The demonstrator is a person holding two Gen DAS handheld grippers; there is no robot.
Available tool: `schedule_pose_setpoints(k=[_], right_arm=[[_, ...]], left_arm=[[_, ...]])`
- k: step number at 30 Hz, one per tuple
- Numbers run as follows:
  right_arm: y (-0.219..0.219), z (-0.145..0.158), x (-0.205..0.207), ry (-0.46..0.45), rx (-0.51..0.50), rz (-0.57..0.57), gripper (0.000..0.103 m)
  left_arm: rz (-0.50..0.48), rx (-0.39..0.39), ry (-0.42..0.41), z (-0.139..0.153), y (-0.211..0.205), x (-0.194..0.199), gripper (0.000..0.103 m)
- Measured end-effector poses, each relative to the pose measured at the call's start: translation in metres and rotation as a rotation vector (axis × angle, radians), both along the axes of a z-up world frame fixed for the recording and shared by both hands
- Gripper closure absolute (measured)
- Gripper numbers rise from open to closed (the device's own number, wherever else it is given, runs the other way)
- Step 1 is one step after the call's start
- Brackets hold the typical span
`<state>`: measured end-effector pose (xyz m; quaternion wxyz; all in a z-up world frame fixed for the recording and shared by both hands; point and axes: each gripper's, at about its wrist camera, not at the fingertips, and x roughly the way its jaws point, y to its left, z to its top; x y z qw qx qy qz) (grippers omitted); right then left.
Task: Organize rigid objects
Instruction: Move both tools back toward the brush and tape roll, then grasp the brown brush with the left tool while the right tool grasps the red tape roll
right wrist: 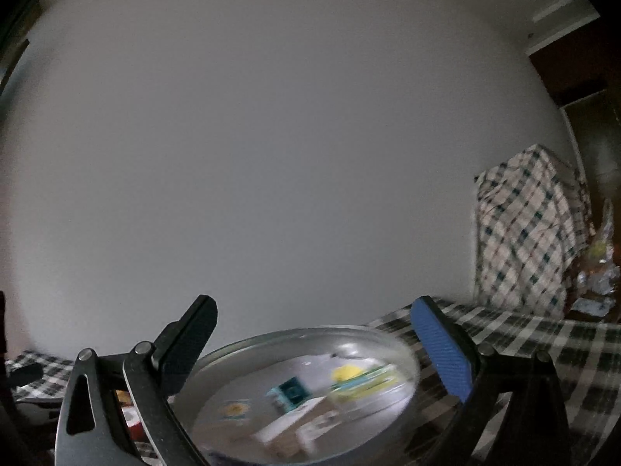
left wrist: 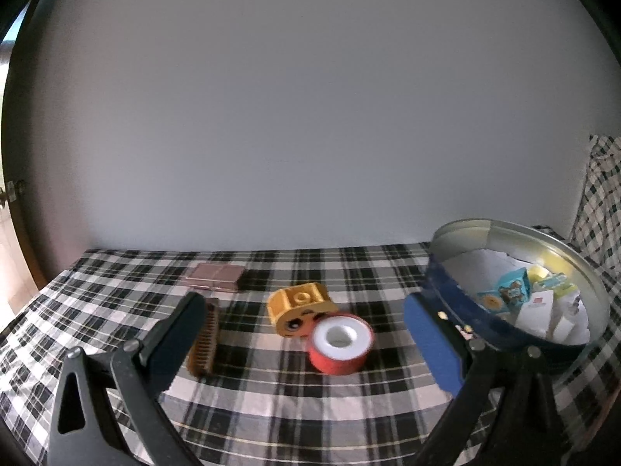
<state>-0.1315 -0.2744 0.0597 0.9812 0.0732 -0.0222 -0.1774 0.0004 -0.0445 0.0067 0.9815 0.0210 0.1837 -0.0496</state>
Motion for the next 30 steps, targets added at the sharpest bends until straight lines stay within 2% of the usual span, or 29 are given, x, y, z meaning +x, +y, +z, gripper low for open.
schedule_pose_setpoints(k=[9,16,24,26,30], right_arm=[[0.039,-0.003,0.016,0.056,0.02,0.108,0.001],[0.075,-0.009,0.04,0.165,0.027,0.228,0.001],[0.126,-0.022,0.082,0.381,-0.021,0.414,0.001],[0.137,-0.025,0.089,0.407,-0.036,0.443,0.001],[0.157,-0.034,0.116,0.531,-0.04,0.485,0.001]], left_arm=[[0.081,-0.038,0.029,-0.003,0.056,0.017,0.001],[0.183,-0.082,0.064,-0.008,0.104,0.035,0.001],[0.277,-0.106,0.113,-0.013,0.141,0.05,0.001],[0.305,-0.113,0.133,-0.015,0.15,0.055,0.001],[0.338,-0.126,0.18,-0.02,0.166,0.064,0.001]])
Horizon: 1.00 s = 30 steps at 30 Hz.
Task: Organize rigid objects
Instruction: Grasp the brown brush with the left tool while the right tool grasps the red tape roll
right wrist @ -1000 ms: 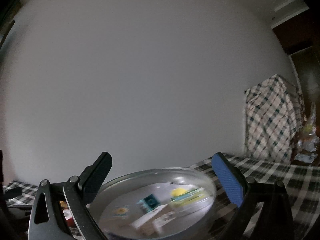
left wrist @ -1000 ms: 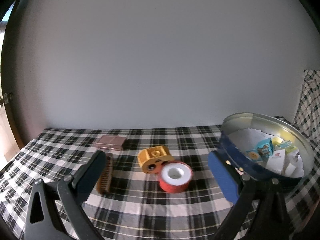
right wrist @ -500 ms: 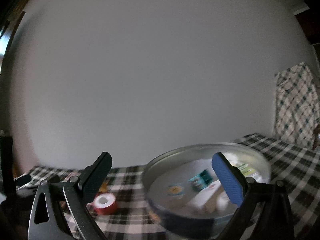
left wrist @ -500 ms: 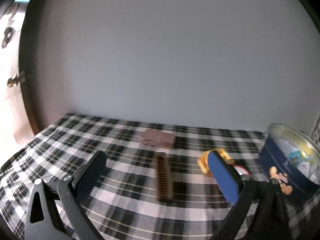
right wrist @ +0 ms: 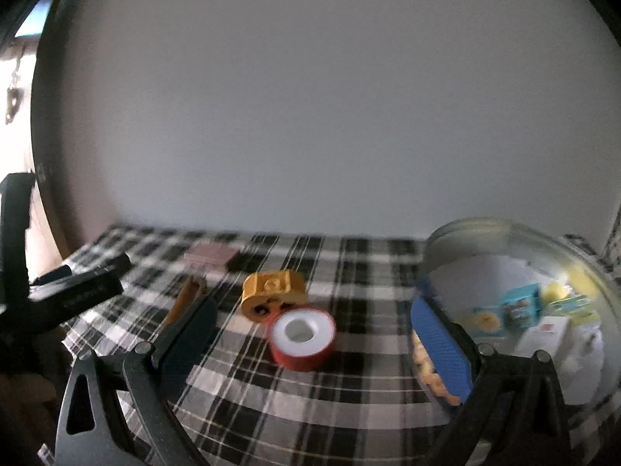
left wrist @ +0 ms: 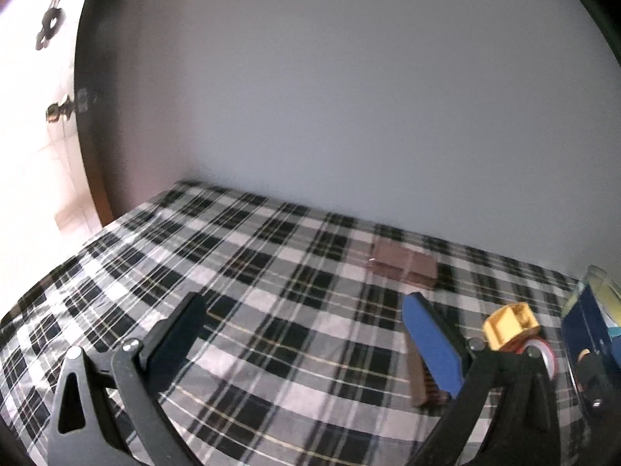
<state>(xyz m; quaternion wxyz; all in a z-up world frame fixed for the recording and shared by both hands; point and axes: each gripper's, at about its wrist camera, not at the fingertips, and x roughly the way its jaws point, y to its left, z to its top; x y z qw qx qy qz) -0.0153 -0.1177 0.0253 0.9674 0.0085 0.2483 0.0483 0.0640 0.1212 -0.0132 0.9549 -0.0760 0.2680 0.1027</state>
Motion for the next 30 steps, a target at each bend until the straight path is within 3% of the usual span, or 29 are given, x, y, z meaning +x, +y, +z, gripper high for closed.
schedule_pose_setpoints(k=[4,8,13,17,19,21,26,30], right_arm=[[0.013,-0.014,0.028,0.141,-0.038,0.012,0.001],[0.016,-0.026,0.045,0.232,-0.056,0.004,0.003],[0.017,-0.036,0.061,0.321,-0.077,-0.013,0.02],[0.014,-0.044,0.069,0.379,-0.056,-0.009,0.028],[0.01,-0.048,0.071,0.403,-0.035,-0.007,0.041],[0.01,-0.046,0.07,0.395,-0.027,-0.003,0.046],[0.007,-0.043,0.061,0.382,-0.005,0.015,0.046],[-0.002,-0.032,0.033,0.317,-0.018,0.014,0.046]], left_arm=[[0.011,-0.024,0.035,-0.004,0.009,0.006,0.001],[-0.05,-0.034,0.051,-0.005,0.001,0.008,0.001],[-0.15,-0.06,0.078,-0.007,-0.011,0.009,0.001],[-0.218,-0.073,0.098,-0.009,-0.024,0.009,0.001],[-0.231,-0.059,0.103,-0.009,-0.03,0.009,0.001],[-0.244,-0.049,0.115,-0.011,-0.036,0.012,0.001],[-0.283,-0.055,0.15,-0.014,-0.046,0.015,0.001],[-0.296,-0.053,0.176,-0.019,-0.052,0.019,0.001]])
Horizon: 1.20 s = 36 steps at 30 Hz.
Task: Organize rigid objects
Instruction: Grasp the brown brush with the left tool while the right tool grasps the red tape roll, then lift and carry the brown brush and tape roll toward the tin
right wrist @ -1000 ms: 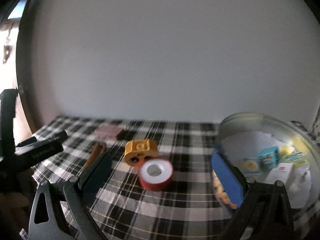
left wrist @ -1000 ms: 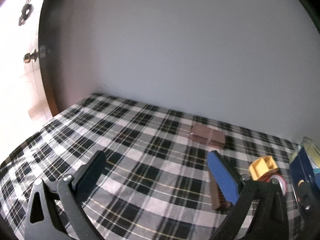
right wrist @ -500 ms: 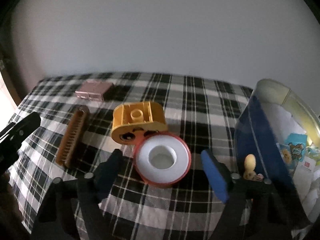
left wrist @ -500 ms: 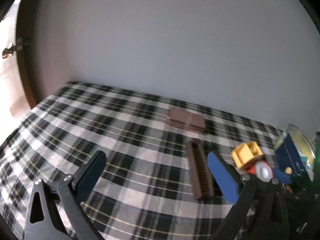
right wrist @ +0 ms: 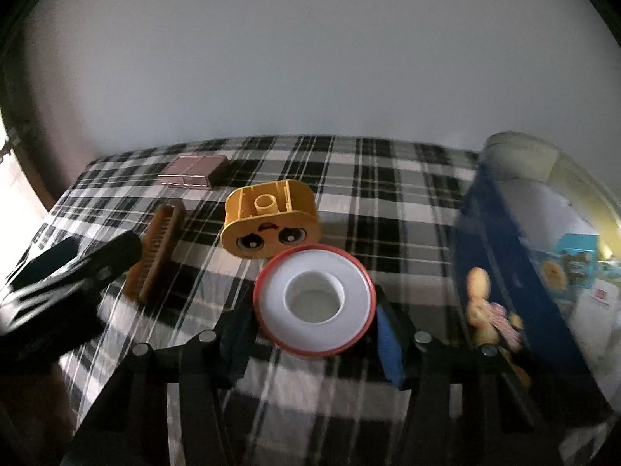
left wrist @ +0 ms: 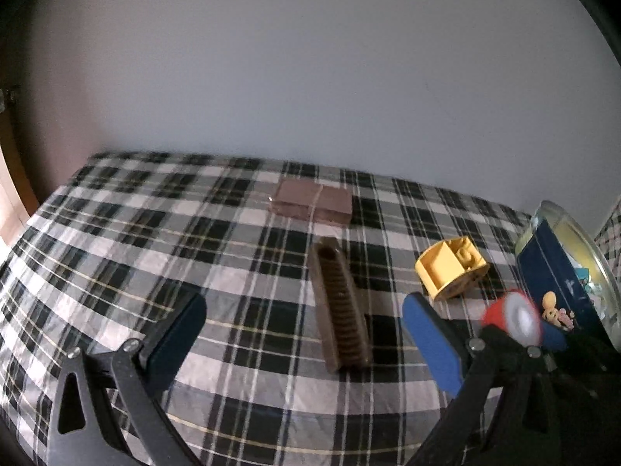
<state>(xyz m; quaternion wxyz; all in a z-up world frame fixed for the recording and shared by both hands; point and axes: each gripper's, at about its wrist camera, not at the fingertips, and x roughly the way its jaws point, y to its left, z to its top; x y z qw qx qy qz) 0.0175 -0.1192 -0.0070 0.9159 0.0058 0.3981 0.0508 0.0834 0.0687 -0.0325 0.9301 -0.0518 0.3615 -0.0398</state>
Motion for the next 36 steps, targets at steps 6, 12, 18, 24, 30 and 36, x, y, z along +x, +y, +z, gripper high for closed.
schedule_pose_setpoints(k=[6,12,18,24,30,36], right_arm=[[-0.011,0.015,-0.034,-0.11,-0.01,0.01,0.046],[-0.011,0.017,-0.035,-0.126,0.029,0.025,0.046],[-0.011,0.016,-0.035,-0.123,0.054,0.019,0.046],[-0.013,0.019,-0.041,-0.158,0.06,0.006,0.046],[-0.013,0.03,-0.049,-0.253,0.053,-0.008,0.046],[-0.015,0.045,-0.065,-0.388,0.031,-0.01,0.046]], left_arm=[[-0.006,0.022,0.084,-0.011,-0.014,0.012,0.005],[0.006,0.061,0.139,-0.018,-0.018,0.018,0.021],[0.029,0.064,0.122,-0.016,-0.012,0.011,0.05],[-0.039,-0.024,0.104,-0.014,-0.007,0.006,0.079],[-0.022,-0.227,0.045,-0.013,0.021,-0.002,0.079],[-0.027,-0.208,-0.06,-0.001,0.02,-0.013,0.079]])
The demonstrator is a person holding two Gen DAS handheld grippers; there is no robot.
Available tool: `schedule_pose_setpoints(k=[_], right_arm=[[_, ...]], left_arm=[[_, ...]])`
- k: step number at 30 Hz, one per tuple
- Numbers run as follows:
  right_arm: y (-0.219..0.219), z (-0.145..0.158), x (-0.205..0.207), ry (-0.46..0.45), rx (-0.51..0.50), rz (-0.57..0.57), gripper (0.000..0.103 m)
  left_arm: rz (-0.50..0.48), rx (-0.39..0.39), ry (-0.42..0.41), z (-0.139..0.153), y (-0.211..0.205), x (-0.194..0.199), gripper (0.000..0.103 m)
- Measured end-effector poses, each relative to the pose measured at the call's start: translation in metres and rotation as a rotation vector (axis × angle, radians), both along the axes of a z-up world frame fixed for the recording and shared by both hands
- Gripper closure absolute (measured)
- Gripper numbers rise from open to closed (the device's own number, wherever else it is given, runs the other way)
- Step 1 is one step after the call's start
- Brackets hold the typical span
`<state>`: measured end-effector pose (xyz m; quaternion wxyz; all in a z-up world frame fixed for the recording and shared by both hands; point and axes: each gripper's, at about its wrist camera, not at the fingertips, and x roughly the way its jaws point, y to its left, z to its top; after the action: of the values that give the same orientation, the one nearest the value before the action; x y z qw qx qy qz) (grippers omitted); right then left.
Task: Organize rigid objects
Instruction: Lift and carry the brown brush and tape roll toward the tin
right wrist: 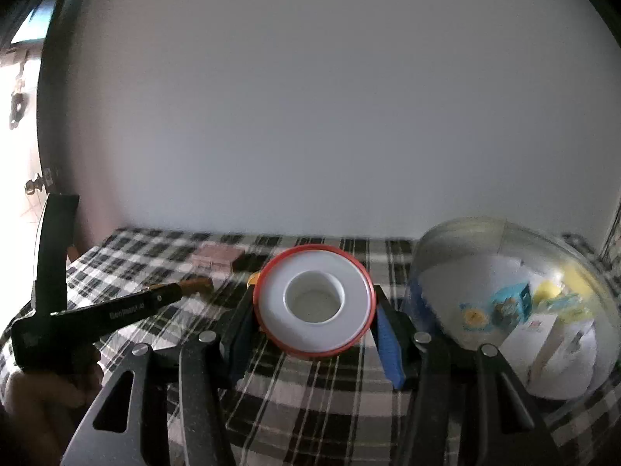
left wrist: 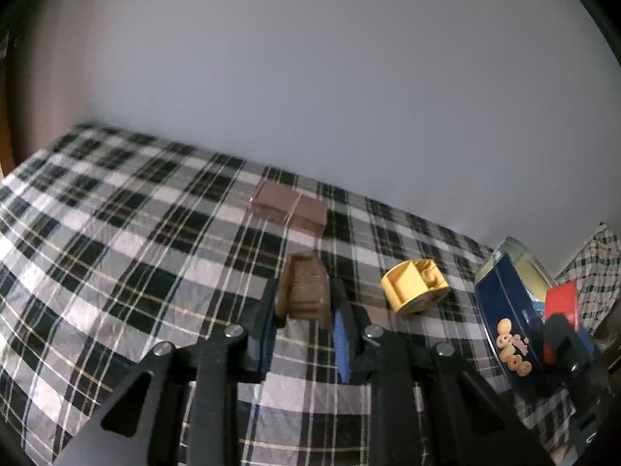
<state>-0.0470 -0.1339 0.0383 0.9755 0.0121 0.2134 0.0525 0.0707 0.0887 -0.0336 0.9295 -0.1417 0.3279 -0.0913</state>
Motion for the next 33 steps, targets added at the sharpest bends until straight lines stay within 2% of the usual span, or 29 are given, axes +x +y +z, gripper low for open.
schedule_pose_setpoints(k=[3,8,11,14,15,20,23,25,26,27,29,31,32,33], right_arm=[[0.002,0.004,-0.004,-0.036,-0.019,-0.001,0.046],[0.003,0.004,-0.004,-0.029,-0.021,0.005,0.046],[0.003,0.004,-0.004,-0.024,-0.025,0.006,0.046],[0.003,0.004,-0.002,-0.02,-0.02,0.009,0.046],[0.003,0.004,-0.002,-0.018,-0.019,0.008,0.046],[0.002,0.002,0.002,-0.008,-0.013,0.009,0.046],[0.001,0.002,0.004,-0.003,-0.01,0.003,0.046],[-0.001,0.001,0.006,0.007,-0.005,0.002,0.046],[-0.001,0.001,0.007,0.011,-0.002,0.003,0.046],[-0.001,0.001,0.008,0.014,0.001,0.002,0.046],[-0.002,0.001,0.009,0.014,0.005,-0.002,0.046],[-0.002,0.002,0.009,0.012,0.01,-0.005,0.046],[-0.003,0.002,0.009,0.012,0.011,-0.006,0.046],[-0.003,0.002,0.009,0.013,0.014,-0.007,0.046]], left_arm=[[-0.002,0.021,-0.004,0.001,-0.001,-0.002,0.079],[0.005,0.01,0.047,-0.006,0.001,0.005,0.079],[0.011,-0.006,0.097,-0.014,0.001,0.014,0.07],[0.004,-0.022,0.152,-0.023,0.0,0.023,0.069],[0.003,-0.017,0.143,-0.022,-0.001,0.025,0.068],[0.008,0.068,0.15,-0.019,-0.013,0.028,0.063],[-0.041,0.137,0.151,-0.018,-0.028,0.024,0.064],[-0.072,0.152,0.141,-0.017,-0.037,0.021,0.055],[-0.082,0.148,0.13,-0.015,-0.04,0.019,0.047],[-0.079,0.15,0.126,-0.014,-0.042,0.018,0.047],[-0.071,0.152,0.151,-0.017,-0.041,0.021,0.052],[-0.062,0.154,0.152,-0.017,-0.043,0.024,0.064],[-0.068,0.164,0.154,-0.017,-0.045,0.024,0.073],[-0.091,0.155,0.165,-0.019,-0.047,0.024,0.089]])
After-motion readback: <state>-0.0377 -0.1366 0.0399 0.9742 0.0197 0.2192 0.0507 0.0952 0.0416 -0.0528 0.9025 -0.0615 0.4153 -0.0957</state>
